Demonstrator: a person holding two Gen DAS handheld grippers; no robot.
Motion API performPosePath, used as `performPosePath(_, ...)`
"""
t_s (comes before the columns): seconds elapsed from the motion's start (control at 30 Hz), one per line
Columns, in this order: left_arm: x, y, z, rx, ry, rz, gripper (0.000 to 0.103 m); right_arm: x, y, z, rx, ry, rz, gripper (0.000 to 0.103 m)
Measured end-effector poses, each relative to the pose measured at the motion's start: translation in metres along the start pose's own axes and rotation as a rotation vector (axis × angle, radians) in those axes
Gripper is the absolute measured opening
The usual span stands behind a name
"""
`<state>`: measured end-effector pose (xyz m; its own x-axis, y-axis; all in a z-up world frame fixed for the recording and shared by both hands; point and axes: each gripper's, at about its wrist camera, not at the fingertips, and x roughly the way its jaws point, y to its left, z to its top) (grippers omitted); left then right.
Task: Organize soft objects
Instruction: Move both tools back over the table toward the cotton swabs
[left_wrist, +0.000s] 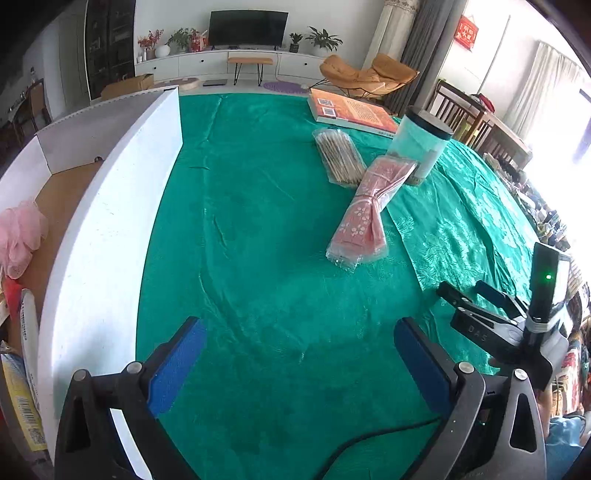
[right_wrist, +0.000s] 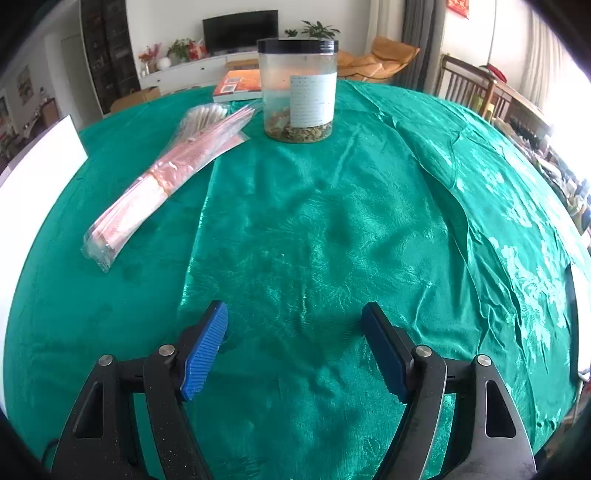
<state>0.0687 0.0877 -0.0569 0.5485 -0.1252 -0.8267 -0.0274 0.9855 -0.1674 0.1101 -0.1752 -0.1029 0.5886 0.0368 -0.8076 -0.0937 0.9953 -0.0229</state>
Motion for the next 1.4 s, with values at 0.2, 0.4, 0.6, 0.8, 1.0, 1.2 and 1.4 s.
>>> performPosePath(0.2, 0.059, 0.023, 0.006, -0.015, 0.016, 0.148, 0.101, -0.006, -0.007, 0.0, 0.014, -0.033, -0.003, 0.079)
performPosePath(0.4, 0.076, 0.035, 0.013, -0.004, -0.016, 0.193, 0.101, 0.001, 0.005, -0.002, 0.019, -0.034, -0.005, 0.08)
performPosePath(0.6, 0.08, 0.038, 0.015, -0.014, -0.058, 0.201, 0.103, 0.004, 0.004, -0.003, 0.02, -0.032, -0.001, 0.082)
performPosePath(0.8, 0.081, 0.037, 0.016, -0.018, -0.058, 0.207, 0.103, 0.004, 0.004, -0.004, 0.022, -0.033, 0.001, 0.083)
performPosePath(1.0, 0.08, 0.039, 0.014, -0.021, -0.058, 0.205, 0.103, 0.007, 0.006, 0.003, 0.017, -0.005, 0.027, 0.086)
performPosePath(1.2, 0.08, 0.039, 0.014, -0.021, -0.058, 0.205, 0.103, 0.003, 0.057, 0.06, 0.008, -0.019, 0.273, 0.085)
performPosePath(1.4, 0.08, 0.039, 0.014, -0.021, -0.058, 0.206, 0.103, 0.06, 0.104, 0.095, -0.041, 0.139, 0.313, 0.045)
